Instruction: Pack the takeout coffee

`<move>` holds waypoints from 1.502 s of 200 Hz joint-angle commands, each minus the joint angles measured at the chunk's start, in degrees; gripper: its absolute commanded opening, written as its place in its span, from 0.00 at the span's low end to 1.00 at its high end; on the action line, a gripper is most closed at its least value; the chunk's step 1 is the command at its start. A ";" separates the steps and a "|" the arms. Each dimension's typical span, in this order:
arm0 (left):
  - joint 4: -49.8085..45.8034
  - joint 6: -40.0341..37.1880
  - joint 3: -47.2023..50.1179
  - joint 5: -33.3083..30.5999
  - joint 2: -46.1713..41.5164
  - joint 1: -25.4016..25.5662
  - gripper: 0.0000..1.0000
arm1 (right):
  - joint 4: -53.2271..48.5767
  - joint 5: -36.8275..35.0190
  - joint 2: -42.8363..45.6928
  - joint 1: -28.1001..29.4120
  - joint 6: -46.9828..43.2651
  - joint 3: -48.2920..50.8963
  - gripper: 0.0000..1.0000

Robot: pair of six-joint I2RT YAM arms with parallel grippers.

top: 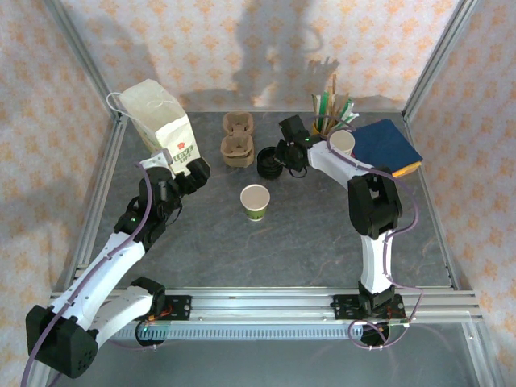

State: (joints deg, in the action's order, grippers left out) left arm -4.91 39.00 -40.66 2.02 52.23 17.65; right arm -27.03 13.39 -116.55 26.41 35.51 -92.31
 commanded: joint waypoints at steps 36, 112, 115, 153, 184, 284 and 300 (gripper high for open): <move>-1.33 -0.86 -0.19 -1.67 -1.47 0.37 0.99 | -3.02 -2.96 3.26 -0.22 -2.10 -2.99 0.08; -3.76 -1.03 -4.73 0.49 -2.09 0.37 0.99 | -4.09 -4.74 11.99 -0.21 -5.23 -2.71 0.02; -3.86 -0.99 -5.00 0.91 -1.98 0.37 0.99 | -4.09 -4.48 12.60 -0.22 -5.34 -2.70 0.01; -5.48 -0.64 -11.97 10.64 1.84 0.37 0.98 | 0.35 1.43 21.29 0.03 -7.70 2.92 0.00; -6.52 0.61 -18.44 21.73 7.43 0.37 0.98 | 3.96 5.98 29.07 1.46 -9.59 7.85 0.00; -2.74 1.26 -25.43 41.52 18.84 5.22 0.87 | 8.23 7.97 41.72 9.65 -11.26 18.02 0.00; -2.27 1.24 -25.43 42.16 19.94 6.17 0.78 | 9.21 8.19 42.34 10.14 -10.86 19.40 0.00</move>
State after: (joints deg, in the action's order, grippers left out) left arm -9.15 40.45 -64.27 40.27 70.98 22.46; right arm -20.78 20.95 -76.12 35.75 24.77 -74.83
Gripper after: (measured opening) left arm 0.842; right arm 0.058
